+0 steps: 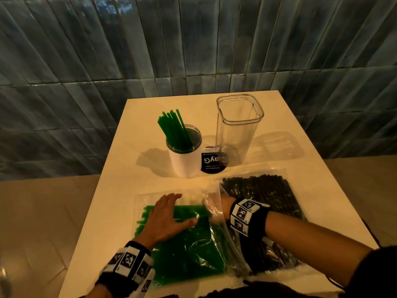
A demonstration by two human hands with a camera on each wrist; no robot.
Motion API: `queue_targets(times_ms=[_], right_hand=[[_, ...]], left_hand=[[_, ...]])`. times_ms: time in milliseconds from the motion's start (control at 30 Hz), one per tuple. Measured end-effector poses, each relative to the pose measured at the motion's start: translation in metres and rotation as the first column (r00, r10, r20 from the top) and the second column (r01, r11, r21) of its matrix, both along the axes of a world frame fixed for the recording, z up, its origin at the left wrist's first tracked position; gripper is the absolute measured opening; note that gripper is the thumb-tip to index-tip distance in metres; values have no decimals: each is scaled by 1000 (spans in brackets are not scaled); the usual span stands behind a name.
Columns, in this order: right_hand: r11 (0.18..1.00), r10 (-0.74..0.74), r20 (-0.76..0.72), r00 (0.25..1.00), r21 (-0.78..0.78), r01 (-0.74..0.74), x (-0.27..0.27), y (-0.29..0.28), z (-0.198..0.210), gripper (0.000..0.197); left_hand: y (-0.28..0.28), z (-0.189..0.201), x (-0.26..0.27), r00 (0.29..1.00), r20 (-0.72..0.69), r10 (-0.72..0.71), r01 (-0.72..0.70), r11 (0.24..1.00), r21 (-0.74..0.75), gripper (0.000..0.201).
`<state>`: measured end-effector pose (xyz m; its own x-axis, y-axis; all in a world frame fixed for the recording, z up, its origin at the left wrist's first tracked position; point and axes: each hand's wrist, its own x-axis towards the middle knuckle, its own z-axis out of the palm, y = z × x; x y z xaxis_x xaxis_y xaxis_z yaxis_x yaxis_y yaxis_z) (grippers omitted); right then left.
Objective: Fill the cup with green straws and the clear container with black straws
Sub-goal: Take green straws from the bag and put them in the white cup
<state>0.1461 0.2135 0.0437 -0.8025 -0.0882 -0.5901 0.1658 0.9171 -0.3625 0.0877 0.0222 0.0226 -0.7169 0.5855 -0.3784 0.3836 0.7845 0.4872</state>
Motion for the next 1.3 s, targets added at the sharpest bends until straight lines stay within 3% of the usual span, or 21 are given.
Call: queue_targets(times_ms=[67,133,267,400,700,867,967,1067,1167,1233,1300], right_hand=[[1000,12,-18,1000,13,-12,2,1,3,32],[997,42,-70,997,60,-38,5,5,4,37],[974,162,-98,982,172,-144,11,12,13,36],[922,236,-92,967,335,-193,24,33,24,37],[888,70,18,997,454,-70,78,135,67,31],[850,-148,-22,989,509,138,90,177,103,32],[832,-184,-49,982,524,182,84,177,126,36],[813,-92,-52,994,573,105,76,145,147,36],[832,79,-115,990,555,-2,64,99,156,30],[842,187,-186,965,536,-60,55,70,158,27],[840,263,-282,923,538,-75,47,51,160,29]], left_hand=[[-4,-11,0,996,28,-79,82,989,-123,128],[-5,-19,2,990,31,-135,138,975,-173,140],[-6,-27,6,984,-11,-175,169,963,-209,142],[-6,-30,6,987,38,-157,162,964,-210,143],[-5,-33,3,984,64,-164,175,954,-243,143],[-3,-30,4,981,76,-181,195,942,-273,146],[1,-23,6,987,37,-159,163,960,-227,146],[16,1,12,959,-262,-104,124,990,62,141],[44,33,11,800,-593,-94,281,931,231,123],[60,56,11,733,-666,-140,355,914,198,98],[68,74,10,792,-589,-158,332,922,199,57]])
